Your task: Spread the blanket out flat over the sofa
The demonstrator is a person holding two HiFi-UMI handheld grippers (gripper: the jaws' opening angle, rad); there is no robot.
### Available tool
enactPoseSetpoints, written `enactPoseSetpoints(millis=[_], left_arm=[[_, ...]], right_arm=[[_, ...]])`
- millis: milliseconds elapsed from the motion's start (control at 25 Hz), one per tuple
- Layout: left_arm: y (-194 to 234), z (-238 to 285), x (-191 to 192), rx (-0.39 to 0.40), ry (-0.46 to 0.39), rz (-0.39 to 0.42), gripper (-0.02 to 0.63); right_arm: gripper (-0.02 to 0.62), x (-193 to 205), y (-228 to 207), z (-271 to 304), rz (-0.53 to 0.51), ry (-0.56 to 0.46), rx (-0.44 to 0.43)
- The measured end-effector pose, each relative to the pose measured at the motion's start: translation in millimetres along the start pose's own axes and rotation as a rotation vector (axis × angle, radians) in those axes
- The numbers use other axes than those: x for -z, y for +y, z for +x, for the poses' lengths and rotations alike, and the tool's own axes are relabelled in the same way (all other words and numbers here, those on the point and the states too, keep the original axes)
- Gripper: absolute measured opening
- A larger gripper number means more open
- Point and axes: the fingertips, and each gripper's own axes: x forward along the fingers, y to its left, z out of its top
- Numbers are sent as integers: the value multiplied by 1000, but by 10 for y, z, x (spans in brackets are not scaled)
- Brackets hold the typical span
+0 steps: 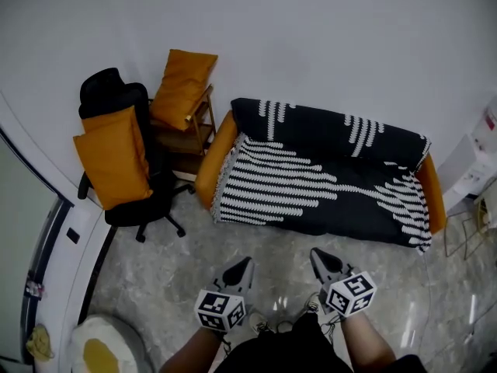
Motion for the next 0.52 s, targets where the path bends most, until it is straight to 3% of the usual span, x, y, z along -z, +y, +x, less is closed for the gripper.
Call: enactPoseSetpoints(millis=[520], left_arm=[[-28,141,2,-15,8,3,5]], right_arm=[[3,7,-150,42,17,-2,-12]])
